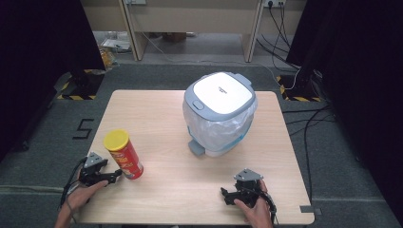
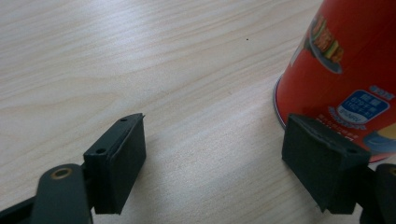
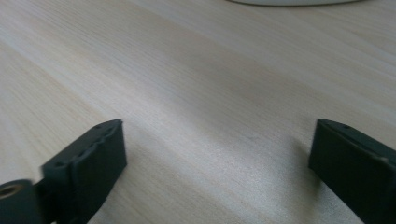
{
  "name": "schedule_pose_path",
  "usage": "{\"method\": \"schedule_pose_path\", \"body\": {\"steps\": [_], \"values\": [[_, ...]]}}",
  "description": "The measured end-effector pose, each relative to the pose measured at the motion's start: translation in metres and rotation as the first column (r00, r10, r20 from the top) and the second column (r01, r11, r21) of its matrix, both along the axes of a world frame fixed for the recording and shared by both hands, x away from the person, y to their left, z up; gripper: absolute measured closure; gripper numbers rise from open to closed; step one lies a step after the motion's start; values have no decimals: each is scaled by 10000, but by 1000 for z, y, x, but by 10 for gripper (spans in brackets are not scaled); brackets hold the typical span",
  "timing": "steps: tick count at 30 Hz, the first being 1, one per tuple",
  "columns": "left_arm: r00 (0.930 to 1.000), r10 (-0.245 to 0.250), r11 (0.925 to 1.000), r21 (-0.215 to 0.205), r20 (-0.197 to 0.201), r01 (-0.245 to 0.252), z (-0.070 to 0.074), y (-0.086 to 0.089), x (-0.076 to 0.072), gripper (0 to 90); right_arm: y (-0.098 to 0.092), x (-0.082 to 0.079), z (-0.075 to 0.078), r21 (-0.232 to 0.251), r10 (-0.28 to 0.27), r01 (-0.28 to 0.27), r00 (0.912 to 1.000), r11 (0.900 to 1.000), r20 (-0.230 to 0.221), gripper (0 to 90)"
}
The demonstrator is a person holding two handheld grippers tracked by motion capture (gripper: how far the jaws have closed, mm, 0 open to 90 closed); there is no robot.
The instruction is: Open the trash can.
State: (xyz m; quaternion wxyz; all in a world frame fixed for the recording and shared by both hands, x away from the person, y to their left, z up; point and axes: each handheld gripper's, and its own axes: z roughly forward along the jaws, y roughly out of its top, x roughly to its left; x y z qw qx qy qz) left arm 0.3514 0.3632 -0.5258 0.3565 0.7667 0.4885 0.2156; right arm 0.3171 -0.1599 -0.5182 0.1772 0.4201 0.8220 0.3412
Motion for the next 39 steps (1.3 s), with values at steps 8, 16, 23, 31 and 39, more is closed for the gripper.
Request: {"method": "schedule_pose_path", "body": {"steps": [8, 16, 23, 31, 39], "values": [[10000, -84, 10000, 16, -13, 84, 0, 1, -3, 209, 11, -2, 4, -112, 573, -570, 9979, 9983, 299, 152], [9999, -107, 9999, -1, 5, 107, 0, 2, -7, 209, 39, 9, 17, 84, 1145, -1157, 9891, 9932, 922, 155], [9999, -173, 9999, 6, 10, 173, 0, 2, -7, 205, 74, 28, 27, 310, 1597, -1643, 9802, 9859, 1167, 192], [9997, -226, 9997, -25, -11, 226, 0, 2, -7, 199, 108, 49, 25, 322, 2015, -2074, 9704, 9777, 1329, 206], [9997, -238, 9997, -23, -11, 238, 0, 2, -7, 197, 135, 68, 14, 539, 1900, -2022, 9659, 9779, 1760, 204]]}}
